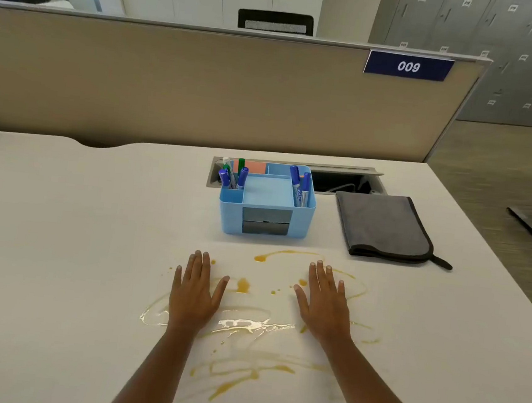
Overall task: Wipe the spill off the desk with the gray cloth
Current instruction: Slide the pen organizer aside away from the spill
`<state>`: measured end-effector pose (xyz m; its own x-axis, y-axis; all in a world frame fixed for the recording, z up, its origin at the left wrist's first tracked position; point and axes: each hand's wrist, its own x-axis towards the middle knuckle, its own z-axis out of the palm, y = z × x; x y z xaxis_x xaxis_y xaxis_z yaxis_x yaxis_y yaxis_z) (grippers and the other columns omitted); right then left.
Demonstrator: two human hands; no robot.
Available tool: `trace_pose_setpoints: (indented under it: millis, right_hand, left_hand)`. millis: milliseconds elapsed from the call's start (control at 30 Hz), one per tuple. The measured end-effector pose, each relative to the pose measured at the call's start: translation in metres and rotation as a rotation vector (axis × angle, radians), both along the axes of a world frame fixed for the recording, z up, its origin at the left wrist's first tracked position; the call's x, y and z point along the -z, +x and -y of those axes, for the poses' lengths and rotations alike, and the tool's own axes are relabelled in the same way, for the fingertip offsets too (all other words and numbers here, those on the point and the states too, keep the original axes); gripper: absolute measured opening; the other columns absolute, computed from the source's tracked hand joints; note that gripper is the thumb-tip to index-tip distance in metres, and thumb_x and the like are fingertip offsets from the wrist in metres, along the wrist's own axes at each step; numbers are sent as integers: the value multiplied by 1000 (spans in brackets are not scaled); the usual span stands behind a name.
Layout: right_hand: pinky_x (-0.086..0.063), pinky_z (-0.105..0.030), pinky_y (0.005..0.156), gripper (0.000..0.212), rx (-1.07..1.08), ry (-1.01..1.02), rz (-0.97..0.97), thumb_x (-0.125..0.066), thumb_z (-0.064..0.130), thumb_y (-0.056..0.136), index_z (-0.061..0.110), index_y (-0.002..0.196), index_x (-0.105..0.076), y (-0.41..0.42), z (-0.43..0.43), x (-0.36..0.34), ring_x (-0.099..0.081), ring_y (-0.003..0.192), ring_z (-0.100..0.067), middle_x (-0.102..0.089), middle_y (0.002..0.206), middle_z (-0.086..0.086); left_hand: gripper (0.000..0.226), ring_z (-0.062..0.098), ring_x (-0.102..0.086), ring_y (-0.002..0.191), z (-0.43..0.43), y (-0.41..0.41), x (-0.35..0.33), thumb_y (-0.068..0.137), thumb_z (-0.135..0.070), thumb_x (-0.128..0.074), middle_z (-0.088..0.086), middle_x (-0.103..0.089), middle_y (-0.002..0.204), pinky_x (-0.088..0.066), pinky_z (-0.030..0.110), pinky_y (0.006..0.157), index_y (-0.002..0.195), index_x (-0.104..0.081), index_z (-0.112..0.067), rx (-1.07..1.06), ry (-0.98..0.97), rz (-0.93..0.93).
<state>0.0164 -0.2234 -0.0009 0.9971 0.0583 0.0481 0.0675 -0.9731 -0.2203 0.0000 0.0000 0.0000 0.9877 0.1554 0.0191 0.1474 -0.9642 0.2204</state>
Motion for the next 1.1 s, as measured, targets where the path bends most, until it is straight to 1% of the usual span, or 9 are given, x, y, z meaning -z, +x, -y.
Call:
trace_pose_setpoints:
  millis: [100, 200, 267, 467, 567, 667, 767, 833, 1100]
  right_hand:
    - [-24, -47, 113, 119, -4, 46, -74, 37, 67, 63, 7, 142, -30, 2, 2, -3, -30, 139, -29, -32, 150, -11]
    - [-53, -50, 83, 93, 10, -26, -177, 12, 54, 91, 6, 113, -65, 3, 3, 0, -66, 106, -27, -68, 118, -11]
    - [-56, -48, 74, 87, 14, -42, -192, 5, 48, 95, 6, 104, -70, 3, 4, 8, -70, 96, -25, -73, 107, -8]
    - [-46, -52, 94, 102, 14, -83, -104, 21, 58, 85, 6, 122, -58, 6, 3, -1, -59, 117, -26, -61, 128, -10]
    - [-36, -52, 104, 111, 13, -13, -56, 27, 64, 76, 2, 132, -46, 15, 1, -7, -47, 128, -30, -49, 139, -15]
    - [-20, -42, 116, 113, 20, 115, -23, 29, 70, 68, 5, 143, -27, 26, 1, -15, -28, 140, -27, -29, 151, -14]
    - [-19, -35, 117, 64, 117, 352, -15, -13, 49, 96, 9, 145, -18, 43, -6, -38, -18, 144, -23, -18, 156, -10]
    - [-22, -35, 115, 53, 190, 535, -2, -27, 34, 100, 9, 145, -20, 58, -10, -55, -20, 143, -24, -20, 155, -10]
    - [-35, -36, 102, 57, 543, 1158, -249, -20, 44, 99, 5, 139, -32, 117, -18, -97, -43, 123, -25, -46, 131, -11]
  left_hand:
    - [89, 35, -64, 109, -4, -1, 4, 91, -56, 2, 22, -66, 117, -51, 51, 85, 118, -58, 4, 6, -56, -16]
    - [90, 36, -65, 106, -5, 0, 2, 91, -56, 1, 22, -68, 114, -52, 52, 83, 116, -59, 5, -24, -23, -25]
    - [90, 36, -66, 104, -7, 0, 4, 91, -56, 1, 22, -69, 112, -53, 52, 82, 115, -60, 5, -25, -36, -42]
    - [89, 34, -68, 101, -12, 3, 7, 92, -54, 1, 20, -71, 107, -54, 51, 80, 111, -63, 5, -8, 11, -60]
    - [101, 33, -56, 120, -11, 7, -3, 83, -64, 12, 21, -60, 127, -44, 49, 98, 125, -52, 3, -12, -37, -4]
    - [115, 32, -35, 137, -11, 18, -16, 70, -73, 21, 19, -40, 146, -27, 44, 113, 138, -36, 0, -36, -125, 103]
    - [72, 29, -27, 141, -9, 36, -35, 92, -54, -16, 16, -30, 152, -25, 42, 114, 142, -26, -4, -170, -301, 150]
    - [56, 27, -26, 141, -9, 52, -49, 97, -38, -27, 13, -27, 153, -24, 41, 114, 144, -23, -6, -259, -502, 150]
    - [42, 33, -48, 120, -5, 113, -87, 98, -24, -32, 21, -49, 135, -37, 40, 105, 126, -44, 5, -547, -1164, 77]
